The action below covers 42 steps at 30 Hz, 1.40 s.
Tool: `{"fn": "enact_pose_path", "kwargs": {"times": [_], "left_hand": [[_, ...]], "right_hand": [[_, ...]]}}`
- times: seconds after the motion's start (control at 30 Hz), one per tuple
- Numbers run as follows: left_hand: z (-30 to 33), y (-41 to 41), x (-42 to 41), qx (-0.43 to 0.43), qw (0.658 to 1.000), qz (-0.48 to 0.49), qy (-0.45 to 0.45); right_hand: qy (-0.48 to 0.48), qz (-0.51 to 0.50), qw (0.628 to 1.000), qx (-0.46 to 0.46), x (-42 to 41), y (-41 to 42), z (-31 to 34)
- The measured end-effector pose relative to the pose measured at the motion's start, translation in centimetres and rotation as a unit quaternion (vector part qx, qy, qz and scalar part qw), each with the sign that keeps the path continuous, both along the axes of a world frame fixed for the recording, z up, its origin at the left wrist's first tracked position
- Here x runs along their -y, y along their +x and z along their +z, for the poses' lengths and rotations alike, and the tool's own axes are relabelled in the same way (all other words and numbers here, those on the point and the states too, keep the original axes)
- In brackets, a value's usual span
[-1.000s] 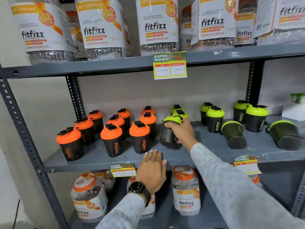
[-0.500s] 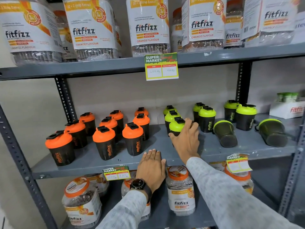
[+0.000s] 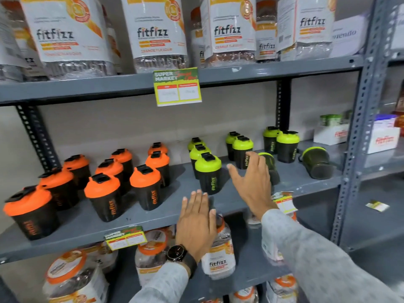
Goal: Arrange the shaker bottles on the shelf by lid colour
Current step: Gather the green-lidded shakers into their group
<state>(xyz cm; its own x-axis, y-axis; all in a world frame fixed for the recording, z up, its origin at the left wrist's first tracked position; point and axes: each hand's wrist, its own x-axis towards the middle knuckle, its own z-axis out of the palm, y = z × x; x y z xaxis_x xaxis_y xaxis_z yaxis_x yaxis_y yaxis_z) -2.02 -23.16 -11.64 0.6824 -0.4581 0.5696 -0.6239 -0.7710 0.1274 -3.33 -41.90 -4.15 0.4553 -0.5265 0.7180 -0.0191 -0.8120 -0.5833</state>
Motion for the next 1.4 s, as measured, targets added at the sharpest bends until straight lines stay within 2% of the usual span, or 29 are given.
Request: {"fn": "enact_pose_path", "kwargs": {"times": [0.13, 0.2, 0.3, 0.4, 0.57, 0.63, 0.77, 0.9, 1.03, 1.2, 1.4], "left_hand": [[0.1, -1.0, 7.5, 0.002, 0.997, -0.076, 0.018], [0.7, -0.5, 10.4, -0.025, 0.996, -0.067, 0.044], [1.1, 0.7, 12.8, -0.056, 0.995, -0.008, 0.08], [0.5, 1.1, 13.8, -0.052, 0.995, 0.034, 0.08], [-0.2, 1.3, 14.4, -0.047, 0.995, 0.051, 0.066], [-0.2, 1.3, 14.5, -0.05, 0.995, 0.058, 0.066], [-0.4, 1.3, 14.5, -0.051, 0.995, 0.065, 0.063], [-0.3, 1.1, 14.5, -0.048, 0.994, 0.065, 0.067], [-0.2, 0.8, 14.5, -0.047, 0.995, 0.064, 0.068], [-0.1, 0.8, 14.5, -0.05, 0.994, 0.061, 0.073], [-0.2, 0.9, 14.4, -0.046, 0.995, 0.061, 0.069]], "right_hand": [[0.048, -0.045, 0.995, -0.076, 7.7, -0.6, 0.9], [0.11, -0.028, 0.982, -0.154, 10.9, -0.4, 1.7], [0.239, 0.041, 0.94, -0.242, 14.9, 1.3, 1.8], [0.321, 0.104, 0.906, -0.255, 17.5, 3.7, 1.2], [0.379, 0.218, 0.856, -0.275, 18.0, 5.2, 2.3], [0.366, 0.217, 0.873, -0.238, 18.0, 5.6, 2.4], [0.259, 0.167, 0.939, -0.151, 17.1, 3.4, 3.4], [0.143, 0.155, 0.977, -0.038, 16.0, 1.7, 2.8], [0.068, 0.108, 0.992, -0.011, 14.4, 1.2, 0.2], [0.071, 0.086, 0.994, -0.009, 13.0, 1.0, -2.2], [0.079, 0.082, 0.993, 0.01, 12.9, 0.2, -2.1]]}}
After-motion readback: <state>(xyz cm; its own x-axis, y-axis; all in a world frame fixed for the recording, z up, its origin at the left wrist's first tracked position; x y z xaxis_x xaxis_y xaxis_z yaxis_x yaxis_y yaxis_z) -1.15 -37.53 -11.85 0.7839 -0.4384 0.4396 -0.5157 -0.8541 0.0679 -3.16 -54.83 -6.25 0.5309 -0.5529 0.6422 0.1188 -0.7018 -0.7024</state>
